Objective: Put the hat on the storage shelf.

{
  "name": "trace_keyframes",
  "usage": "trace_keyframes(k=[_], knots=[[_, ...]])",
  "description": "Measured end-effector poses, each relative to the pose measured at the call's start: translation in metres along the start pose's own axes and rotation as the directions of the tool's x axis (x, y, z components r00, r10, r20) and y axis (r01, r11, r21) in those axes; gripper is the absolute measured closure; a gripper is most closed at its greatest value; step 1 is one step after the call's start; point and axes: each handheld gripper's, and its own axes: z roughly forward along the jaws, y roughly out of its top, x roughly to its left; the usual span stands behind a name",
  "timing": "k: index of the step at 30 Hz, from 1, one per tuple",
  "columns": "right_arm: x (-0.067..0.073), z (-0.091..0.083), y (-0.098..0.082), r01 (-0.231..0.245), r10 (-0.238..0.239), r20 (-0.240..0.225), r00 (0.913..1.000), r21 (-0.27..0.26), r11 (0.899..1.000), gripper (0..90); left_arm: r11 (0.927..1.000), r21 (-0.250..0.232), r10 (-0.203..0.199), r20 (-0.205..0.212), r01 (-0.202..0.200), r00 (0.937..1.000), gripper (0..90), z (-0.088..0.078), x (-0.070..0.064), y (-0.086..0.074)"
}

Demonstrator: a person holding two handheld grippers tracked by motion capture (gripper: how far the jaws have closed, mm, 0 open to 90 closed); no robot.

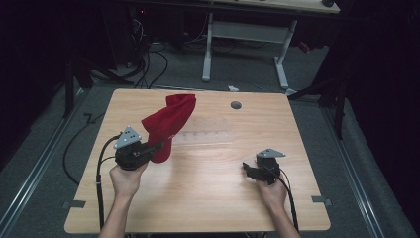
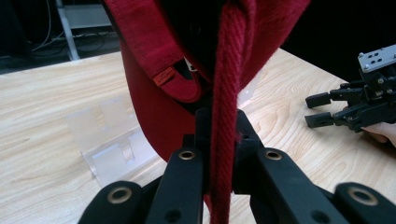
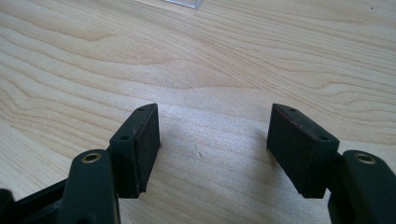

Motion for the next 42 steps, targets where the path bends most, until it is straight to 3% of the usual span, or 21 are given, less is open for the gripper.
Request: trace_keyframes(k=[9,15,23,38,42], knots=[[0.000,0.000,0.000,0.000,0.000,0.000,1.0000,0.000,1.000,34.6,0.9982,-0.057,-0.019,-0.010,0.018,0.9998,84.7,0.001,0.007,0.016],[0.000,0.000,0.000,0.000,0.000,0.000,1.0000,0.000,1.000,34.6,0.9978,-0.065,0.010,-0.032,-0.012,0.9994,84.7,0.010,0.013,0.021],[0.000,0.000,0.000,0.000,0.000,0.000,1.0000,0.000,1.000,34.6,0.9955,-0.095,-0.002,-0.043,-0.002,0.9991,84.7,0.020,0.025,0.029],[0.000,0.000,0.000,0.001,-0.001,-0.001,1.0000,0.000,1.000,34.2,0.9879,-0.153,-0.032,-0.060,0.023,0.9977,84.7,0.042,0.042,0.031],[0.000,0.000,0.000,0.000,0.000,-0.001,1.0000,0.000,1.000,34.2,0.9868,-0.161,-0.024,-0.063,0.014,0.9977,84.7,0.047,0.044,0.030]])
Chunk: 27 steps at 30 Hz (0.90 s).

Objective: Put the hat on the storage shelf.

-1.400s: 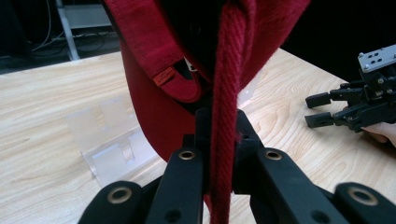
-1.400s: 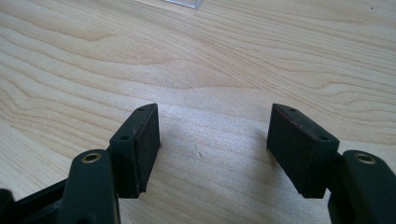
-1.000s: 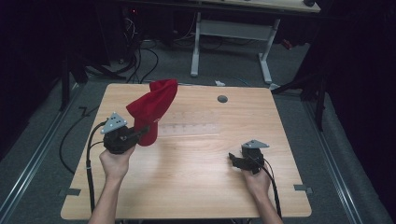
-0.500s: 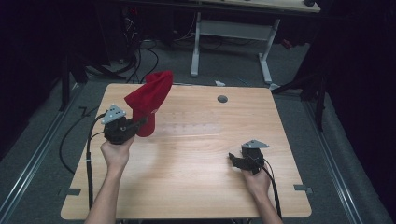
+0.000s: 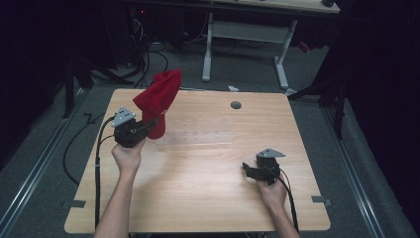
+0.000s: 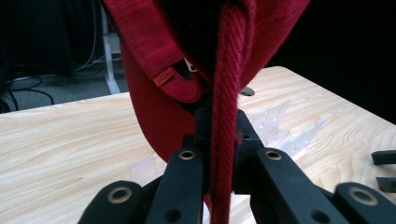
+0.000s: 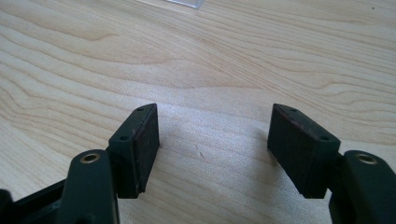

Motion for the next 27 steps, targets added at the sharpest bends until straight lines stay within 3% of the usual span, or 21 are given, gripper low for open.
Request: trace_keyframes(k=[5,11,16,27], knots=[[0.000,0.000,0.000,0.000,0.000,0.000,1.0000,0.001,1.000,34.2,0.9995,-0.004,0.032,-0.007,-0.032,0.9994,84.7,0.002,0.003,-0.003],[0.000,0.000,0.000,0.000,0.000,-0.001,1.0000,0.002,1.000,34.1,0.9990,-0.009,0.044,-0.003,-0.044,0.9990,84.6,0.009,0.004,-0.010],[0.000,0.000,0.000,0.000,0.000,-0.001,1.0000,0.002,1.000,34.1,0.9986,0.000,0.053,-0.026,-0.053,0.9983,84.7,0.014,0.008,-0.016],[0.000,0.000,0.000,0.001,-0.001,0.000,1.0000,0.002,1.000,34.1,0.9962,-0.024,0.083,-0.030,-0.084,0.9961,84.5,0.010,0.008,-0.026]])
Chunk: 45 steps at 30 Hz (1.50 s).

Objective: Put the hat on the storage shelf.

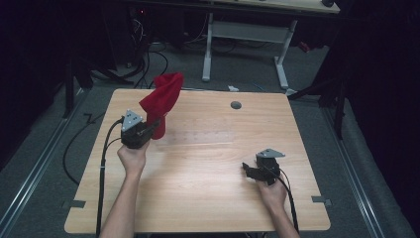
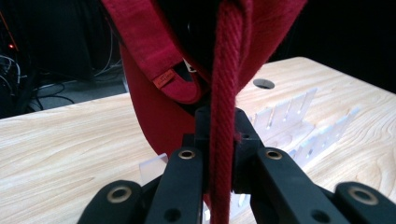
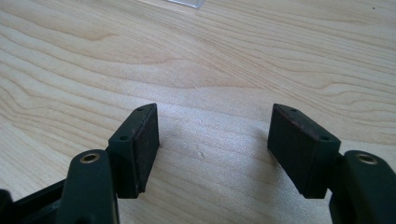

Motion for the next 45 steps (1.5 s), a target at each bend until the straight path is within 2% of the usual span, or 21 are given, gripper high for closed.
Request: trace_keyframes(k=[8,10,14,20,27,30,35,39,42,45], knots=[[0.000,0.000,0.000,0.000,0.000,0.000,1.0000,-0.001,1.000,34.1,0.9999,0.002,-0.016,-0.016,0.017,0.9997,84.5,-0.004,0.001,-0.005],[0.000,0.000,0.000,0.002,-0.002,0.000,1.0000,0.000,1.000,34.1,0.9998,0.016,-0.007,-0.036,0.008,0.9993,84.5,-0.006,0.001,-0.008],[0.000,0.000,0.000,0.004,-0.004,0.000,1.0000,-0.001,1.000,34.1,0.9991,0.041,-0.006,-0.051,0.008,0.9987,84.8,-0.010,0.002,-0.014],[0.000,0.000,0.000,0.005,-0.005,0.000,1.0000,-0.001,1.000,34.1,0.9964,0.081,-0.019,-0.074,0.025,0.9971,84.9,-0.012,0.007,-0.021],[0.000,0.000,0.000,0.006,-0.006,-0.001,1.0000,-0.001,1.000,34.0,0.9931,0.100,-0.053,-0.079,0.061,0.9955,84.2,-0.014,0.011,-0.024],[0.000,0.000,0.000,0.006,-0.006,-0.001,1.0000,-0.001,1.000,34.0,0.9914,0.114,-0.054,-0.090,0.064,0.9945,82.9,-0.015,0.012,-0.025],[0.000,0.000,0.000,0.004,-0.004,-0.002,1.0000,-0.001,1.000,34.0,0.9896,0.122,-0.061,-0.113,0.075,0.9917,76.6,-0.020,0.015,-0.026],[0.000,0.000,0.000,0.006,-0.006,-0.002,1.0000,-0.002,1.000,34.0,0.9891,0.131,-0.050,-0.133,0.067,0.9898,64.6,-0.022,0.016,-0.024],[0.000,0.000,0.000,0.006,-0.006,-0.001,1.0000,-0.002,1.000,34.0,0.9874,0.138,-0.057,-0.143,0.077,0.9881,55.6,-0.024,0.017,-0.021],[0.000,0.000,0.000,0.005,-0.005,-0.002,1.0000,-0.001,1.000,34.0,0.9893,0.131,-0.046,-0.143,0.065,0.9886,49.9,-0.026,0.015,-0.019]])
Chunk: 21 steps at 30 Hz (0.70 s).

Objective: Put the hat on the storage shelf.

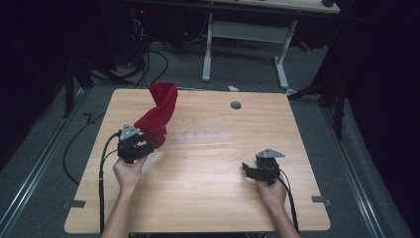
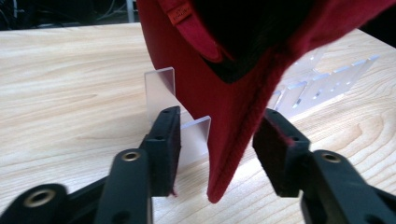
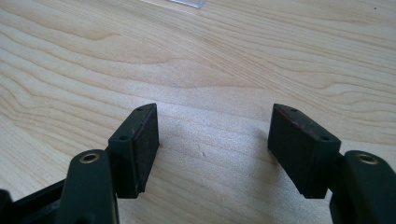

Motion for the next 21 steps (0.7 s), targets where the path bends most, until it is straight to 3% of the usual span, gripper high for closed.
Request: trace_keyframes(k=[3,10,21], knots=[[0.000,0.000,0.000,-0.001,0.001,0.000,1.0000,0.000,1.000,34.0,0.9998,-0.012,0.014,-0.002,-0.014,0.9999,46.1,-0.003,-0.001,0.000],[0.000,0.000,0.000,0.000,0.000,0.000,1.0000,0.000,1.000,33.9,0.9995,-0.030,0.003,-0.009,-0.004,1.0000,44.0,-0.014,0.002,-0.001],[0.000,0.000,0.000,0.000,0.000,0.000,1.0000,0.000,1.000,34.0,0.9998,-0.018,-0.001,-0.018,0.001,0.9998,42.2,-0.031,0.005,-0.006]])
